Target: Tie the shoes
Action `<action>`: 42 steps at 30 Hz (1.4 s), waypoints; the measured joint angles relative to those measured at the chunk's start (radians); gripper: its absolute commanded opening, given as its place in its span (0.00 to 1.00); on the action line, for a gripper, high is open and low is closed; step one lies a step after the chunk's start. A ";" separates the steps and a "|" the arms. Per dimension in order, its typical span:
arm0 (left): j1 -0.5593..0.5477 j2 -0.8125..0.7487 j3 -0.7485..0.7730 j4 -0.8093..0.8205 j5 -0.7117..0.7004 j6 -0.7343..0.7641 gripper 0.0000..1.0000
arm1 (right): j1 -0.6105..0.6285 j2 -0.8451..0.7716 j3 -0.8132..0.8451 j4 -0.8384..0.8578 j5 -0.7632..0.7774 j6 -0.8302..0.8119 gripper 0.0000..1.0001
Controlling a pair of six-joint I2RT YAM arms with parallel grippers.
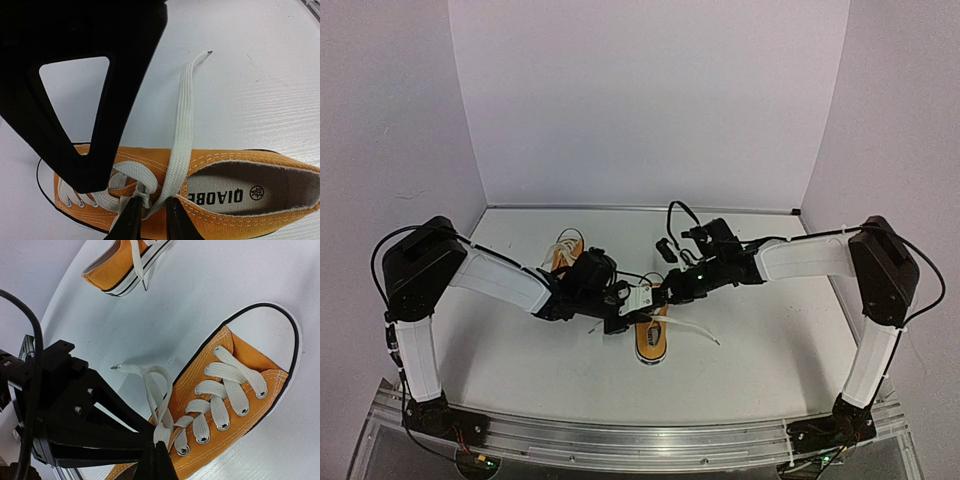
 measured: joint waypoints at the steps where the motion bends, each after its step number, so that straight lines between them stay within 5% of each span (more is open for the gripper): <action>1: 0.000 0.004 0.004 -0.003 0.000 0.001 0.22 | 0.000 0.000 0.000 0.000 0.000 0.000 0.00; 19: 0.000 -0.009 0.005 -0.038 -0.004 0.046 0.27 | 0.000 0.000 0.000 0.000 0.000 0.000 0.00; 42: -0.007 -0.025 -0.006 -0.011 -0.023 0.076 0.20 | 0.000 0.000 0.000 0.001 -0.002 0.002 0.00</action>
